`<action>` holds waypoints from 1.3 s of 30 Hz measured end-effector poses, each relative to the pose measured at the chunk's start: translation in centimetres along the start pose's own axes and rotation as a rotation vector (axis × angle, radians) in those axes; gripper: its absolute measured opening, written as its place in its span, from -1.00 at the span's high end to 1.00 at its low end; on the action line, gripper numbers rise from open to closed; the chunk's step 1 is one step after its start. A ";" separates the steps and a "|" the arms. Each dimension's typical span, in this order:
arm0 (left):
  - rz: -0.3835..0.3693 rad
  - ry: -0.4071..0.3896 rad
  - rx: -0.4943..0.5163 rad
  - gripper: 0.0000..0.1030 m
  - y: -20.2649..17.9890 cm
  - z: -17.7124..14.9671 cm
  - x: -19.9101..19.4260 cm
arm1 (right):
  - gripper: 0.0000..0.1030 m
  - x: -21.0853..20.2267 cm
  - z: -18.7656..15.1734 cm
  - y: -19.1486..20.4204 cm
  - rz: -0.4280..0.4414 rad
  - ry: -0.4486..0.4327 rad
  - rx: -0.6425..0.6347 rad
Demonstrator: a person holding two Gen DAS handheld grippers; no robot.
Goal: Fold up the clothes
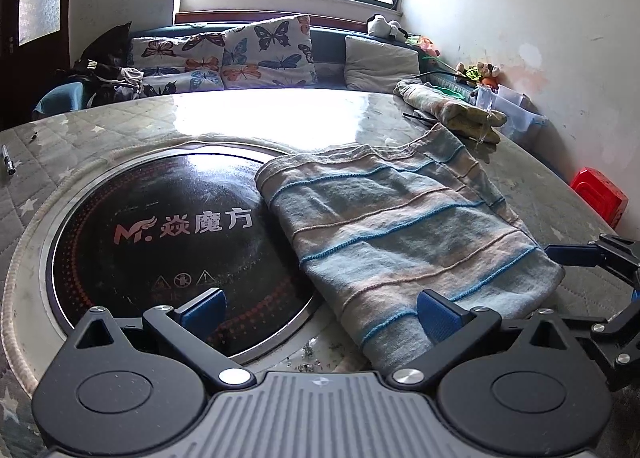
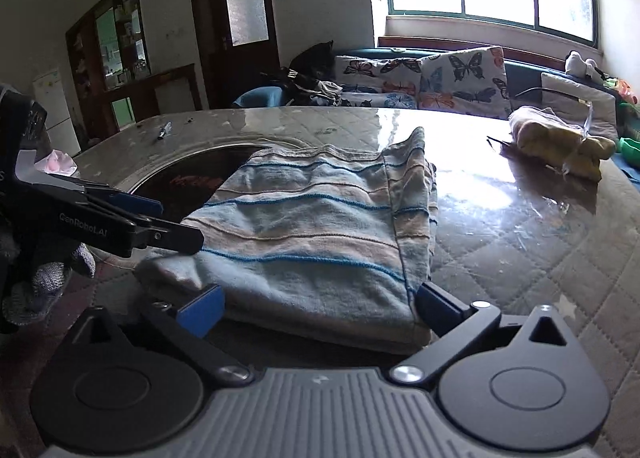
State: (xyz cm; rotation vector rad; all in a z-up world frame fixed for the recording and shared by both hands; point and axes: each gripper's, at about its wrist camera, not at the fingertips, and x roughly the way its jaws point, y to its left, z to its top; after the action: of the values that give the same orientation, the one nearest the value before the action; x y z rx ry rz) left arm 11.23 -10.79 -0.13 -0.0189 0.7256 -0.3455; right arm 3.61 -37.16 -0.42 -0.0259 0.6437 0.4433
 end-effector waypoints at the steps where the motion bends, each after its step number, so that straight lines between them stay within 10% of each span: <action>1: 0.002 -0.001 0.001 -1.00 0.0 0.0 0.0 | -1.00 0.0 0.0 0.0 0.002 0.000 0.003; 10: 0.013 -0.010 0.008 -1.00 0.0 0.0 -0.2 | -1.00 -2.2 1.6 0.5 0.066 -0.104 0.015; 39: 0.022 -0.020 -0.009 -1.00 0.7 0.5 -0.3 | -1.00 0.3 1.4 0.3 0.154 -0.048 0.052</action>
State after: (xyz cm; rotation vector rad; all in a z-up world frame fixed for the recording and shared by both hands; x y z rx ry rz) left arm 11.52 -10.12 0.32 -0.0230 0.7069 -0.3206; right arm 4.48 -36.53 0.58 0.0841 0.6119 0.5734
